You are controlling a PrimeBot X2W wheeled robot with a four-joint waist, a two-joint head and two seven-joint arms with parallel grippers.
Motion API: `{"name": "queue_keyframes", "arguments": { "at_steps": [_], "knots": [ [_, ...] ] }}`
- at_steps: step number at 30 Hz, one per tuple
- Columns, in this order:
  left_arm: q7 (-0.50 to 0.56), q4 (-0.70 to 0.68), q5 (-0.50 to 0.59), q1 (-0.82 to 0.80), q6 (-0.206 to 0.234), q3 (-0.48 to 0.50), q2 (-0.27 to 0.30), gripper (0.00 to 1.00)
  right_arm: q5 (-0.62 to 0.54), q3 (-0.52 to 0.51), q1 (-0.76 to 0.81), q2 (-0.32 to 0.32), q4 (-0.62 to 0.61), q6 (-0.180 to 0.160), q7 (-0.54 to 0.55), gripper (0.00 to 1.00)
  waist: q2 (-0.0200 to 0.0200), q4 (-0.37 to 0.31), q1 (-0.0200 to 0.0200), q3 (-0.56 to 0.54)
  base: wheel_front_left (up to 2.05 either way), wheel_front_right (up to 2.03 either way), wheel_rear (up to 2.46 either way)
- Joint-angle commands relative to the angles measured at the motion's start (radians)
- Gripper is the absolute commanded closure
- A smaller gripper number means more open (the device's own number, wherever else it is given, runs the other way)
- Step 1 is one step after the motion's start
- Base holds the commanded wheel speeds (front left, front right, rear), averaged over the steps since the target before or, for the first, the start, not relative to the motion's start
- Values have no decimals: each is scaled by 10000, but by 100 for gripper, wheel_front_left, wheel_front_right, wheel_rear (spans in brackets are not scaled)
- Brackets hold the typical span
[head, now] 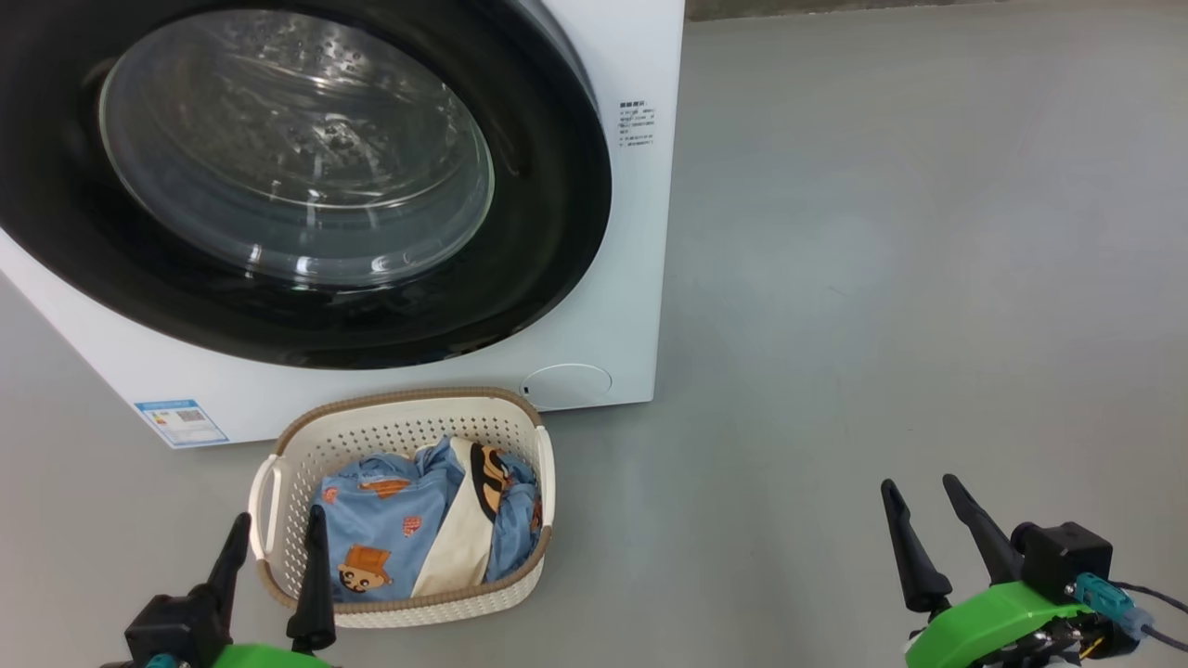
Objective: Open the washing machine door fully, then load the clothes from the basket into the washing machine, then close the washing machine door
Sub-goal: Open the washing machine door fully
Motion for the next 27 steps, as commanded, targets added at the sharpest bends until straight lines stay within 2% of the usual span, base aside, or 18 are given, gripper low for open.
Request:
{"name": "queue_keyframes", "arguments": {
  "at_steps": [1,2,9,14,19,27],
  "knots": [
    [-136,-268,-54,-435,-11,261,129,0,68,312,-374,-72,-181,85,-134,85,0,36,0,35,0,0,0],
    [-136,-270,-64,-441,-11,244,129,0,113,341,-427,-75,-165,85,-134,100,0,51,0,53,0,0,0],
    [-136,-267,-151,-504,10,123,129,0,530,645,-982,-125,-7,85,-134,100,0,173,0,193,0,0,0],
    [-136,-280,-209,-607,33,5,129,0,1278,915,-1507,-162,153,85,-134,100,0,294,0,355,0,0,0],
    [-136,-306,-263,-782,50,-100,129,0,2519,1210,-2140,-232,325,85,-134,100,0,434,0,615,0,0,0],
    [-136,-377,-391,-1135,97,-316,129,0,4677,2025,-3456,-694,837,85,-134,100,0,694,0,1119,0,0,0]
  ]
}}
